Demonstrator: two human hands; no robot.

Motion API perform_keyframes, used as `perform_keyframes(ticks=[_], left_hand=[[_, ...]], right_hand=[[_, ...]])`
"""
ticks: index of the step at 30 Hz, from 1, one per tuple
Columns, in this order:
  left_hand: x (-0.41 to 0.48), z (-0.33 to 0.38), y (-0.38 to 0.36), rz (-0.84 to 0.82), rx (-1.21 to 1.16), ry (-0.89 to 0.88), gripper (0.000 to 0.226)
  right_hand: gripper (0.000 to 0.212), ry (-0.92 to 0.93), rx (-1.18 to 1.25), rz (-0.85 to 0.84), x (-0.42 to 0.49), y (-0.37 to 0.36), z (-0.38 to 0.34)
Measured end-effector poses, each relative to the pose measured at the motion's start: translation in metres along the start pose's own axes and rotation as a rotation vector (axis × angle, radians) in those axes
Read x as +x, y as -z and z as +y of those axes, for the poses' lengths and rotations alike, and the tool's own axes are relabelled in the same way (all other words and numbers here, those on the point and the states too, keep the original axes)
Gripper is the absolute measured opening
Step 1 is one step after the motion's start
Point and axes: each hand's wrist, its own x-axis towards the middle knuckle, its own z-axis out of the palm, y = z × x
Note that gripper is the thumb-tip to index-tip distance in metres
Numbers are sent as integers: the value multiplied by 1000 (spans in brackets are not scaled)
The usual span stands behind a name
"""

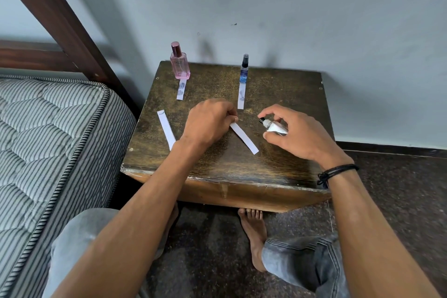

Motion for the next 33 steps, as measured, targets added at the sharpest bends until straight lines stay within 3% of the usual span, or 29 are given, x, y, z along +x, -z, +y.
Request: perform_keyframes(ticks=[10,17,22,26,33], left_hand=[[8,-14,27,95,-163,56,13],[4,-34,42,-233,-3,154,36],[-1,-35,34,-176,-54,207,22],[-2,-37,35,-133,-270,290,25],[-9,-35,40,-110,-882,348,26]], right_hand=[[40,9,7,11,0,0,-4],[41,19,18,6,4,-4,-8],[40,34,32,4,7,-6,-16],[37,38,35,0,11,-8,-22],[34,51,58,-6,15,-13,-33]])
